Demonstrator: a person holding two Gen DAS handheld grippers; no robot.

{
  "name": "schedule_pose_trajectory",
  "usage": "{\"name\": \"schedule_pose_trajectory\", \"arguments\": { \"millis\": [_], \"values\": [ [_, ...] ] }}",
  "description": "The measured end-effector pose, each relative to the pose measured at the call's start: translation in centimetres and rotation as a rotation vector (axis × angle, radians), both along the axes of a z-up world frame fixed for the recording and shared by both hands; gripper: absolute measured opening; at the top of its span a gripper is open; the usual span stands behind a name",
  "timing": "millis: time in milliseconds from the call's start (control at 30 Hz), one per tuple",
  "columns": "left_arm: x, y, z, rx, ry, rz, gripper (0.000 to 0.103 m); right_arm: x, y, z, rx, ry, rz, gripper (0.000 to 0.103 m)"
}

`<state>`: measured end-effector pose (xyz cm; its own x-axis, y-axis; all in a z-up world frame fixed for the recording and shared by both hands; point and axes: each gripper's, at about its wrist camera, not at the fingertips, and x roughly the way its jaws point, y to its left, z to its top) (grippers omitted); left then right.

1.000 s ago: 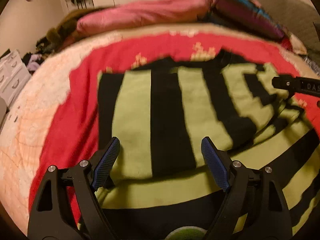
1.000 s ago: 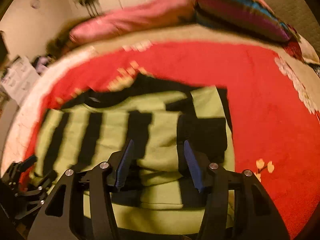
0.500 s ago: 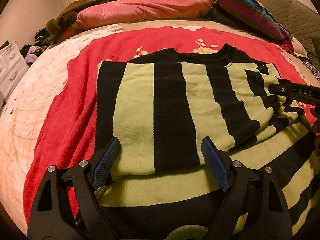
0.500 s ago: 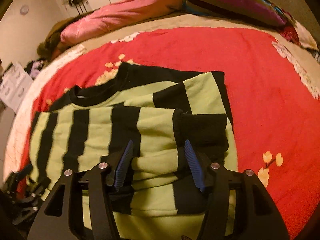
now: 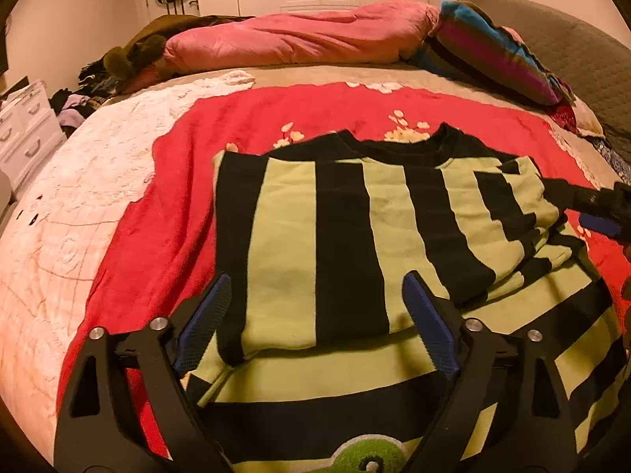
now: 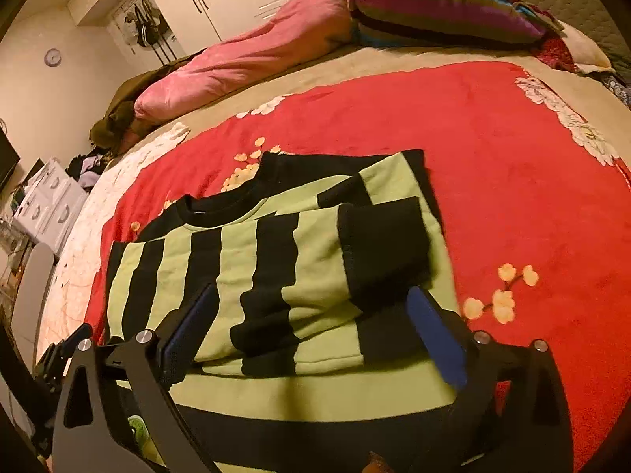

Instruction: Fold small clothes

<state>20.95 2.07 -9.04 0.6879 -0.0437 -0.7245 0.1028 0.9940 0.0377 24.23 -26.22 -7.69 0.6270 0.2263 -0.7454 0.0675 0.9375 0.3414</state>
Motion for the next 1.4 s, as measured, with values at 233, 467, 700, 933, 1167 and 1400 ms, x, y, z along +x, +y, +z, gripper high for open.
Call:
{"name": "schedule_pose_trajectory", "arguments": {
  "millis": [233, 467, 700, 933, 1167, 1400],
  "values": [
    [-0.4, 0.9, 0.9, -0.024, -0.013, 0.034, 0.094, -0.6, -0.5, 0.6, -0.008, -0.009, -0.018, 0.096],
    [-1.1, 0.9, 1.9, -0.02, -0.041, 0.048, 0.094, -1.2, -0.8, 1.7, -0.022, -0.039, -0.017, 0.096],
    [-2.0, 1.2, 2.8, -0.014, -0.066, 0.069, 0.094, -2.2, -1.2, 2.6, -0.035, -0.054, -0.005, 0.096],
    [-3.2, 1.4, 3.5, -0.004, -0.08, 0.101, 0.094, -3.4, -1.9, 3.5, -0.049, -0.064, 0.0, 0.096],
    [-4.6, 1.3, 4.2, 0.019, -0.091, 0.106, 0.094, -5.1, -2.5, 4.5, -0.052, -0.081, 0.011, 0.096],
    [-6.1, 2.0, 4.7, 0.032, -0.086, 0.124, 0.094, -6.7, -2.6, 5.0, -0.053, -0.083, 0.03, 0.096]
  ]
}}
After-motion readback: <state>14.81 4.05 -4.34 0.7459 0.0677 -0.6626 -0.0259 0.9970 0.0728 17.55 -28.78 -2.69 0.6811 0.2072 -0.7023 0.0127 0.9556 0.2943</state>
